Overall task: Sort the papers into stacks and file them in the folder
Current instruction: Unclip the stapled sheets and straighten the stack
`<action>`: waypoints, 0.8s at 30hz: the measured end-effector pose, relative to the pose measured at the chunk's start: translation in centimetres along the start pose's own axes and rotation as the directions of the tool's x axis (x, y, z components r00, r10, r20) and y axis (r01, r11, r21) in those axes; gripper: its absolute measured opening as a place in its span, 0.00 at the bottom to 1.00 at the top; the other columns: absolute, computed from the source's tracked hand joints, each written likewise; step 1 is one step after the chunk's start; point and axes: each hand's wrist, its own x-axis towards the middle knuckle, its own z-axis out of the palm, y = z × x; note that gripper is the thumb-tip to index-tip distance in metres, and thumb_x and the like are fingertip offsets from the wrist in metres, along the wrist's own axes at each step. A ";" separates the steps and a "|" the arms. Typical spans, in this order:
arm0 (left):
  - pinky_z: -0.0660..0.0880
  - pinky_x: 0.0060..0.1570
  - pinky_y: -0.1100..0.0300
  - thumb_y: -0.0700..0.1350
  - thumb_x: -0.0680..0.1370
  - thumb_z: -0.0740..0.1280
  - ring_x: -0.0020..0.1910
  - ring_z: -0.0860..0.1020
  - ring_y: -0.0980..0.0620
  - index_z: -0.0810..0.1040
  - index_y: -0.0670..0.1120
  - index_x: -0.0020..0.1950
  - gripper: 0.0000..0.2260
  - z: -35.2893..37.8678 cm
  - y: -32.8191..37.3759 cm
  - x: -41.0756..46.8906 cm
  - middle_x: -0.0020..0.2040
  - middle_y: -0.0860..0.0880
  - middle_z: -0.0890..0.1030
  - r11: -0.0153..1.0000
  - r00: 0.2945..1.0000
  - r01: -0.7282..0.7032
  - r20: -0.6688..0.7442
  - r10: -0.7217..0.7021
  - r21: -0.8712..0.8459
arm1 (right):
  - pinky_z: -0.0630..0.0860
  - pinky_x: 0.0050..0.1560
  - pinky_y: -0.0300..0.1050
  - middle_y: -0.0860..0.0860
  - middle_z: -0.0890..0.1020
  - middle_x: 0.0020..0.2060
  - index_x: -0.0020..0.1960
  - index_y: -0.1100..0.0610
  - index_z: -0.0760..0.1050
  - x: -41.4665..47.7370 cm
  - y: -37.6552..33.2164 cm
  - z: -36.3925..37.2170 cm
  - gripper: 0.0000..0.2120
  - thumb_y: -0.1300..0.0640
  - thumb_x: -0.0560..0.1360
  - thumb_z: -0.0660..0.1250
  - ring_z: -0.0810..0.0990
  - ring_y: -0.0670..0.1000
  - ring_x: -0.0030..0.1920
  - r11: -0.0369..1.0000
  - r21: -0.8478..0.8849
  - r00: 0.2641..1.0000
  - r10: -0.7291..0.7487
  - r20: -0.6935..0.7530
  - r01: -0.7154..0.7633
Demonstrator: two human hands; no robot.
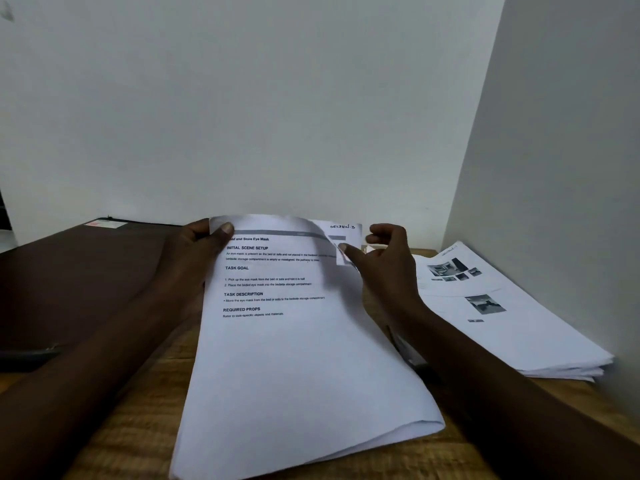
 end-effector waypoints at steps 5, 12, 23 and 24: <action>0.83 0.40 0.57 0.42 0.80 0.66 0.40 0.84 0.48 0.81 0.42 0.53 0.06 0.0 -0.1 0.0 0.45 0.44 0.85 1.000 1.000 0.008 0.000 -0.008 -0.012 | 0.69 0.39 0.37 0.46 0.81 0.46 0.63 0.52 0.70 0.2 -0.2 -0.7 0.25 0.51 0.70 0.75 0.78 0.43 0.42 0.998 0.014 0.998 0.068 0.014 -0.069; 0.82 0.38 0.59 0.41 0.80 0.66 0.39 0.84 0.50 0.81 0.41 0.52 0.06 0.1 -0.2 0.0 0.43 0.46 0.86 1.000 1.000 -0.011 -0.007 0.012 0.009 | 0.66 0.31 0.31 0.50 0.82 0.32 0.56 0.51 0.74 0.1 -0.9 -1.1 0.16 0.52 0.71 0.74 0.74 0.40 0.28 0.997 0.000 0.995 -0.080 -0.059 0.080; 0.79 0.54 0.51 0.40 0.80 0.66 0.51 0.81 0.42 0.79 0.37 0.60 0.11 -0.1 -0.5 0.6 0.55 0.38 0.82 0.999 0.996 -0.031 -0.081 0.034 0.033 | 0.68 0.38 0.33 0.40 0.84 0.43 0.41 0.52 0.82 -0.3 -1.0 -0.6 0.02 0.57 0.72 0.73 0.79 0.37 0.38 0.988 -0.045 0.985 -0.150 -0.079 0.147; 0.78 0.55 0.51 0.40 0.80 0.66 0.52 0.81 0.42 0.80 0.38 0.60 0.10 -0.2 -0.5 0.6 0.55 0.39 0.82 0.999 0.996 -0.030 -0.089 0.033 0.033 | 0.70 0.41 0.32 0.39 0.82 0.53 0.41 0.50 0.82 -0.4 -1.0 -0.5 0.03 0.57 0.72 0.73 0.80 0.38 0.45 0.986 -0.040 0.985 -0.161 -0.065 0.159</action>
